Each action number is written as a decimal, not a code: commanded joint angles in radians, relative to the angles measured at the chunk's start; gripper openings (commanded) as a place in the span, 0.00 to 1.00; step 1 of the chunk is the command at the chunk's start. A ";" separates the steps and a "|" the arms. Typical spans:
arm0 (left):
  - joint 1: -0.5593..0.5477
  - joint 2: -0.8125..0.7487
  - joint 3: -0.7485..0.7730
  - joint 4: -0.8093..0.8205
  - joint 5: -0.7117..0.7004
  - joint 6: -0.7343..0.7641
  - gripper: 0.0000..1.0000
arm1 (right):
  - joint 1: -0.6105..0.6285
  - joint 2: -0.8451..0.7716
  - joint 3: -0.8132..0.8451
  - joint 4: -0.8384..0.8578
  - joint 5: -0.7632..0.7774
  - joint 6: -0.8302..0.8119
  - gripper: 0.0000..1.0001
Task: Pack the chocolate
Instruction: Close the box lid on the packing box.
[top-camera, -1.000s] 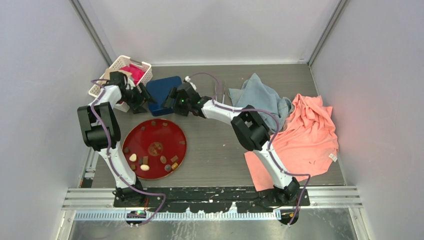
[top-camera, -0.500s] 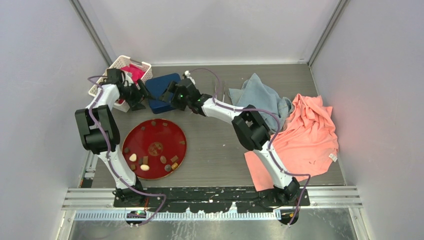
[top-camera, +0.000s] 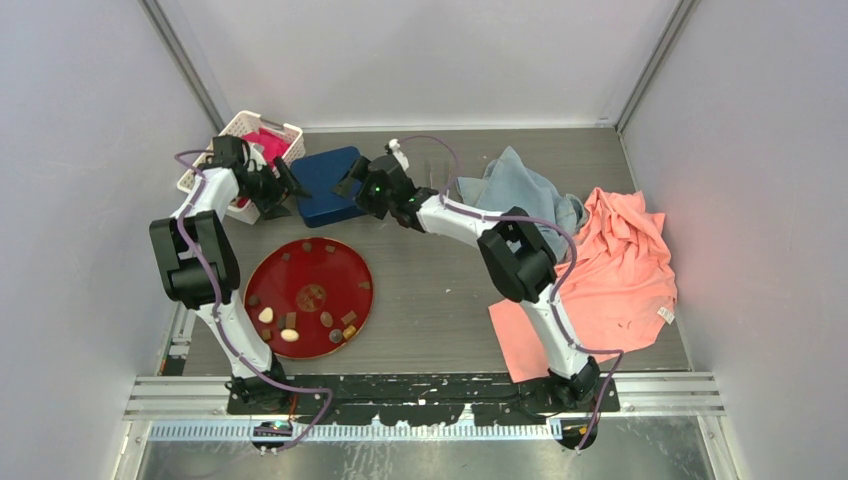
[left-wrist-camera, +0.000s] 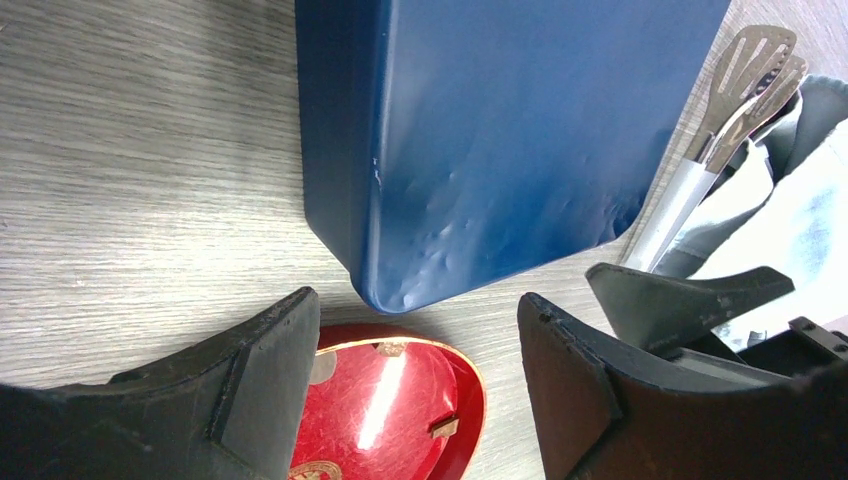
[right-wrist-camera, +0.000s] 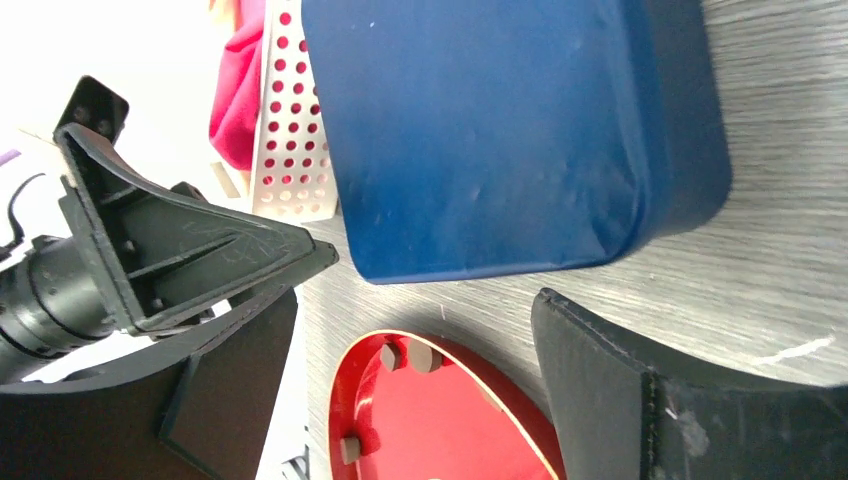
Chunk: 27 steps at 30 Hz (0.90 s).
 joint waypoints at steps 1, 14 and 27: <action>0.001 -0.047 0.034 0.033 0.001 -0.023 0.73 | -0.013 -0.129 -0.029 -0.028 0.099 0.086 0.94; 0.000 -0.043 0.039 0.030 -0.028 -0.025 0.73 | -0.040 0.015 -0.013 0.077 -0.037 0.322 0.94; 0.000 -0.032 0.039 0.032 -0.016 -0.023 0.73 | -0.040 0.085 0.079 0.110 -0.078 0.324 0.94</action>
